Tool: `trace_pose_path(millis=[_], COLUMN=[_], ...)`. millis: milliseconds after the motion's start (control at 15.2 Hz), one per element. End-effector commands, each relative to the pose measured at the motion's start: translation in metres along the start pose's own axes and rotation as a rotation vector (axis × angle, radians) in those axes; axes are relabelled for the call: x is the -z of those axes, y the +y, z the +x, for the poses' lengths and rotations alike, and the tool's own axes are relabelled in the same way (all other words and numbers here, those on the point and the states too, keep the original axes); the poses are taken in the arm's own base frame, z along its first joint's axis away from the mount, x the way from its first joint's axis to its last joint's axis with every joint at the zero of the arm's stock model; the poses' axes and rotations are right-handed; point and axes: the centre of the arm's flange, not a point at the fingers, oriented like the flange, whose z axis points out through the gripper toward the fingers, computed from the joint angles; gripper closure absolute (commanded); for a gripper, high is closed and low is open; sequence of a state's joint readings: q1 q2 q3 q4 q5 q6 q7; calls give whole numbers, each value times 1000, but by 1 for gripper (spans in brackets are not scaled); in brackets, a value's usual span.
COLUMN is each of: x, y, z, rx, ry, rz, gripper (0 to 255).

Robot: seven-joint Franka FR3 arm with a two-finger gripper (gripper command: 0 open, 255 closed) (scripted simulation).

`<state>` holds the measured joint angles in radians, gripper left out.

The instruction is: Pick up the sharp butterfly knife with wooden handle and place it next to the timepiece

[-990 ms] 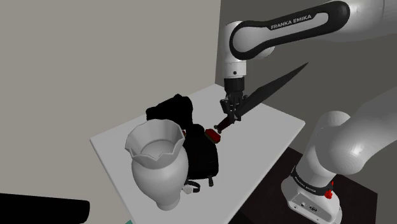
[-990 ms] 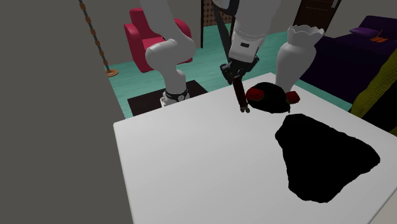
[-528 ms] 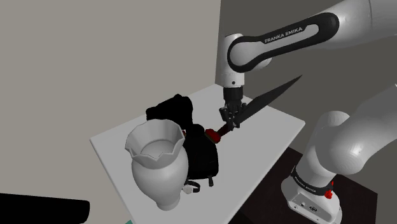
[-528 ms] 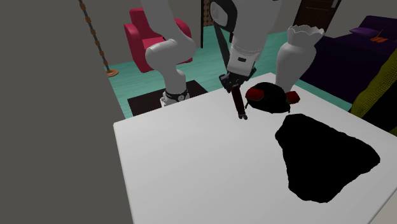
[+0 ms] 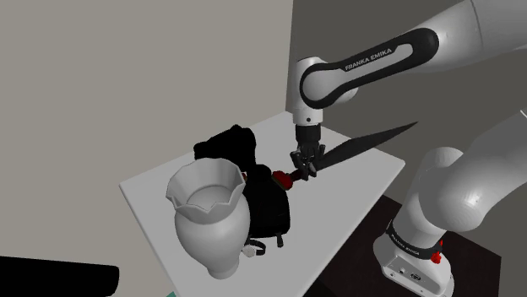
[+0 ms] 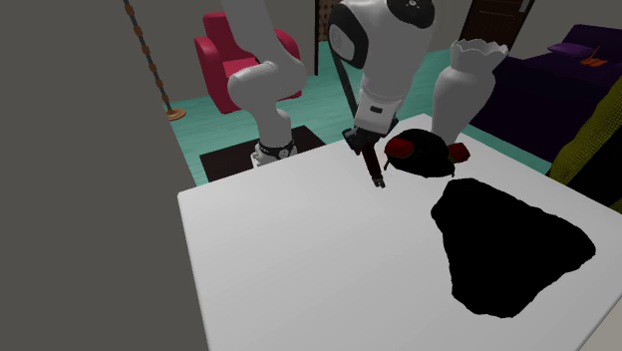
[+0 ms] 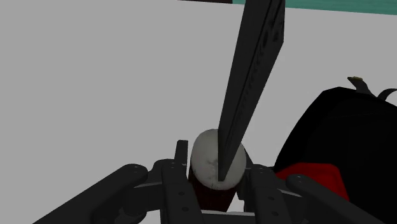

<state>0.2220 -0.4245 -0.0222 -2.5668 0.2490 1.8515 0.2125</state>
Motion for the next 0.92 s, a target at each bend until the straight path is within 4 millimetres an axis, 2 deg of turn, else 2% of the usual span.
trace_pose_path(millis=[0,264,330,660,858], x=[-2,-2,-2,-2,37], y=[1,1,1,1,1], z=[1,1,1,1,1], rx=[-2,-2,-2,-2,-2], ry=[-1,-1,-1,-1,-1], rz=[-1,-1,-1,-1,-1], gripper=[255,255,0,0,0])
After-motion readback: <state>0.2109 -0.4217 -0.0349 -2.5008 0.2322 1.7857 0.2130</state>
